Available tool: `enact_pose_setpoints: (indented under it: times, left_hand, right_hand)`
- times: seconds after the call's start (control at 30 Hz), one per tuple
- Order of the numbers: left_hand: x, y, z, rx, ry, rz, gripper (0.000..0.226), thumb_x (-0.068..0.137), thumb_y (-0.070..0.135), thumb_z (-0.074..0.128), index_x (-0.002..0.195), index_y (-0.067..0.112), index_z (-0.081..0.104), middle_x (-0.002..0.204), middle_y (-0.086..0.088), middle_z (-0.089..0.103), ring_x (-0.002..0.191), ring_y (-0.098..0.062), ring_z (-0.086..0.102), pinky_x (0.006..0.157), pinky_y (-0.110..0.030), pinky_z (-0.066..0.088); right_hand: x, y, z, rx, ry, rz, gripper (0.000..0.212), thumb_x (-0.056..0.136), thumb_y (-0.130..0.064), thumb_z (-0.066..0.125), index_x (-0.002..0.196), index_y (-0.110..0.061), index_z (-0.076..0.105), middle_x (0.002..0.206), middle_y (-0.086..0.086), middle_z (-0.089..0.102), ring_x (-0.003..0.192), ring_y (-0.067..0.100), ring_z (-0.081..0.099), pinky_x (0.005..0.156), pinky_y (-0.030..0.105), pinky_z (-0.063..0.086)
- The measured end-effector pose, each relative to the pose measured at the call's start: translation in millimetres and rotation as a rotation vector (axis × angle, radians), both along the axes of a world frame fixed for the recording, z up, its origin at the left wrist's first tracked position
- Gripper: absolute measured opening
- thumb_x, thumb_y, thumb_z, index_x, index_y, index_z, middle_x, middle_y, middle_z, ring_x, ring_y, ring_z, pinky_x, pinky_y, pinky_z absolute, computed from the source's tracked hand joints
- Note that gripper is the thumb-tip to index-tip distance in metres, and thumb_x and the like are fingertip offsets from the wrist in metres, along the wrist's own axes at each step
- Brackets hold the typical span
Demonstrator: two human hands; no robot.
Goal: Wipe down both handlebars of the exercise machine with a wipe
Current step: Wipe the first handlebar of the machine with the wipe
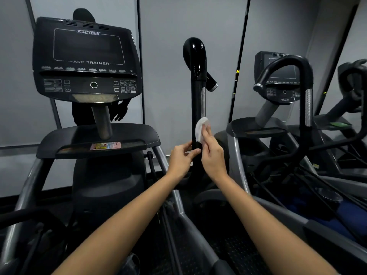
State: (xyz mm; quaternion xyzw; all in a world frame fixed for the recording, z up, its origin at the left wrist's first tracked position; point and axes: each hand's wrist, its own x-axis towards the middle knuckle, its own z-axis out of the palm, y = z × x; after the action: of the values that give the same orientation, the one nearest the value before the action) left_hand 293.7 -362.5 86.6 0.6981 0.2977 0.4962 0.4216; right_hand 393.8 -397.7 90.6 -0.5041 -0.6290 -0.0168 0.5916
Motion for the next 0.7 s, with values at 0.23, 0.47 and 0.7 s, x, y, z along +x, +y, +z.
enact_pose_setpoints:
  times: [0.23,0.47,0.7]
  left_hand:
    - [1,0,0,-0.031,-0.014,-0.010,0.037,0.087,0.010,0.064,0.123,0.007,0.058,0.092,0.008,0.068,0.076,0.002,0.067,0.081,-0.025,0.056]
    - [2,0,2,-0.012,0.009,0.012,0.033,0.087,0.011,0.063,0.120,0.011,0.062,0.096,0.002,0.069,0.089,-0.017,0.070,0.089,-0.038,0.055]
    - [1,2,1,-0.046,0.001,0.011,0.041,0.086,0.014,0.066,0.125,0.006,0.057,0.101,0.005,0.064,0.090,-0.015,0.067,0.091,-0.038,0.053]
  right_hand:
    - [4,23,66,0.026,0.169,0.065,0.048,0.097,-0.001,0.037,0.144,-0.009,0.033,0.134,0.008,0.053,0.118,0.015,0.052,0.093,0.008,0.040]
    - [10,18,34,-0.060,0.261,0.062,0.028,0.095,0.002,0.038,0.109,-0.005,0.061,0.079,-0.005,0.062,0.068,-0.008,0.053,0.064,0.014,0.043]
    - [11,34,71,-0.059,0.274,0.044,0.029,0.095,0.000,0.035,0.097,-0.011,0.061,0.063,-0.008,0.051,0.053,-0.001,0.047,0.056,0.015,0.037]
